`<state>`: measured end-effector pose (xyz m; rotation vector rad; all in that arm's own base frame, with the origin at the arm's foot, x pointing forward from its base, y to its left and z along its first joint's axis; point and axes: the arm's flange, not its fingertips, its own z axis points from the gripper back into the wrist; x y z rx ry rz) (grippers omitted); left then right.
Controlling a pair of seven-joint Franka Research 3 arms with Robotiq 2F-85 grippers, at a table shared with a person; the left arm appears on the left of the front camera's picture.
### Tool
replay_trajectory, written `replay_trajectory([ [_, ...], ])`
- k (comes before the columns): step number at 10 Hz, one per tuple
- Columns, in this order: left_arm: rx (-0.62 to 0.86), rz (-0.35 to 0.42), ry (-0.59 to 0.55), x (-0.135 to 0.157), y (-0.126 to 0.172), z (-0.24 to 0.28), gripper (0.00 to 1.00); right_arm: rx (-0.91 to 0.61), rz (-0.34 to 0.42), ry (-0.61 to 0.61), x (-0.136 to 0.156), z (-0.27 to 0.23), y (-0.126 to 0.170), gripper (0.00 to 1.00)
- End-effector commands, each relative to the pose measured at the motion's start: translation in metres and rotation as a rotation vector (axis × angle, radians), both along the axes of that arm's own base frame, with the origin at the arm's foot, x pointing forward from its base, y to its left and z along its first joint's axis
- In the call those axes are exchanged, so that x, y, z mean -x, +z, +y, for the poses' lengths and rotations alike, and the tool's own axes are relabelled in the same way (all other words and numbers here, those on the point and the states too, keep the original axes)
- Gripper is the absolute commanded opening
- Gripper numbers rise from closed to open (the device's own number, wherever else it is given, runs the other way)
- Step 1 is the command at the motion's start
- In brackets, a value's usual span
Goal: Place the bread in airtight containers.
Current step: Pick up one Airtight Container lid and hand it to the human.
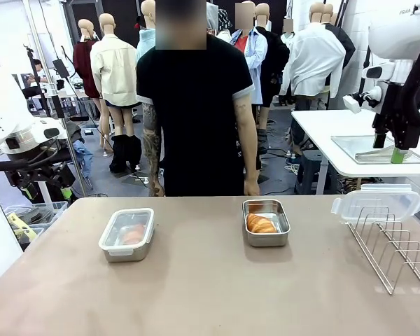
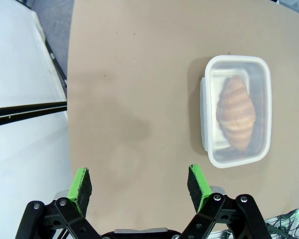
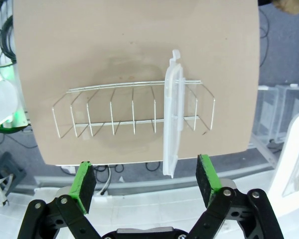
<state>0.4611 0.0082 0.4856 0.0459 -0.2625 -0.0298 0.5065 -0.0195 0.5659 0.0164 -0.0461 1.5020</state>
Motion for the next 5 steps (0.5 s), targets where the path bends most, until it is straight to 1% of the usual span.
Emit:
replay_trajectory([
  [1,-0.004,-0.001,0.017,0.002,0.000,0.000,1.00,-0.016,0.002,-0.022,-0.007,-0.014,-0.022,1.00],
  [2,-0.004,-0.001,0.017,0.002,0.000,0.000,1.00,-0.054,0.043,-0.031,-0.010,-0.022,-0.033,1.00],
  [3,-0.004,-0.001,0.017,0.002,0.000,0.000,1.00,-0.067,0.051,-0.025,-0.005,-0.025,-0.045,1.00],
  [4,-0.004,-0.001,0.017,0.002,0.000,0.000,1.00,-0.066,0.048,-0.037,0.000,-0.023,-0.057,1.00],
  [5,-0.004,-0.001,0.017,0.002,0.000,0.000,1.00,-0.042,-0.003,-0.087,0.001,-0.020,-0.068,1.00],
])
